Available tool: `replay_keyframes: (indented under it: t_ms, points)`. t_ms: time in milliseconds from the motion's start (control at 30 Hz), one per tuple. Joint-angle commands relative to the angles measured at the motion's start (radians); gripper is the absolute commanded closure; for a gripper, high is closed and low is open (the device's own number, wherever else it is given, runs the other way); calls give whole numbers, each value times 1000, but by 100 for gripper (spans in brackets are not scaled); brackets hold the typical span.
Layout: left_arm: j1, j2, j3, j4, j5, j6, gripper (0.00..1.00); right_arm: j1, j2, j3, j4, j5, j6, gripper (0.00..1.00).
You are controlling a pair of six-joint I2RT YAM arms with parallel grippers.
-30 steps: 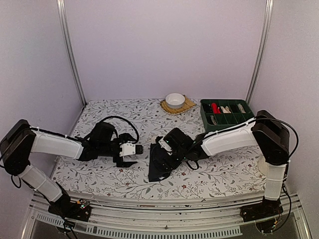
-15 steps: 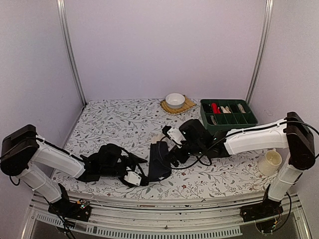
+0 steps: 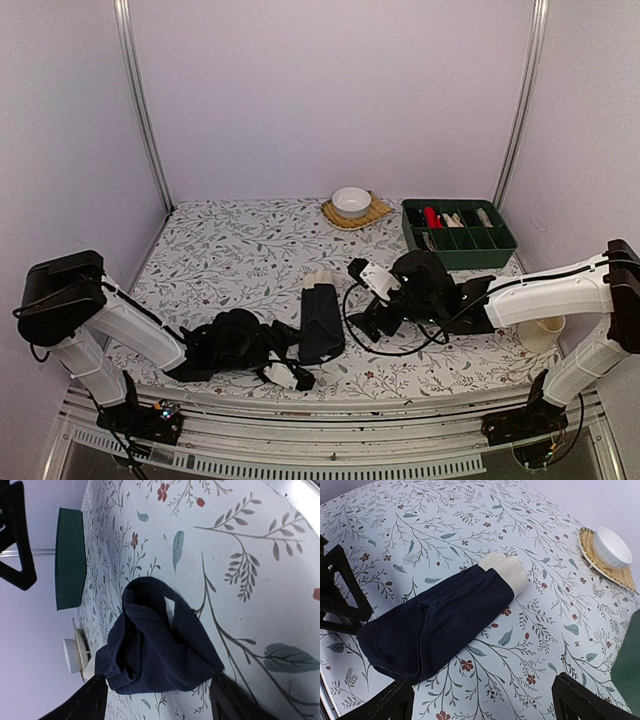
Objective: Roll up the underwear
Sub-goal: Roll the underwear at the center of the board.
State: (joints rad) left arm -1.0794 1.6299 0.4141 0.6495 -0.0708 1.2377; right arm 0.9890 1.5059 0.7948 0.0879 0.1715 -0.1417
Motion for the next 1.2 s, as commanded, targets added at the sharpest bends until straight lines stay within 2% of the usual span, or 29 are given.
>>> replay_keyframes:
  t_ms: [0,133,233,333,600,733,967,1167]
  points:
    - [-51,69,-37,-24,-47,24,27,16,-24,-16,51,26,-13,1]
    - [-66,119,-26,2,-90,10,33,33,-6,-10,50,44,-26,1]
    - [-66,135,-10,4,-101,-22,46,43,2,-11,50,54,-35,1]
    - [-64,131,7,-14,-98,-42,65,53,2,-20,66,55,-47,1]
    - [-28,70,69,-153,-12,-112,83,72,22,-47,114,62,-95,1]
    - [-3,54,101,-229,26,-143,99,77,29,-68,158,69,-127,2]
    - [55,40,204,-388,114,-216,100,83,0,-131,229,-37,-198,5]
    - [138,34,328,-586,286,-293,100,148,10,-233,384,-62,-396,8]
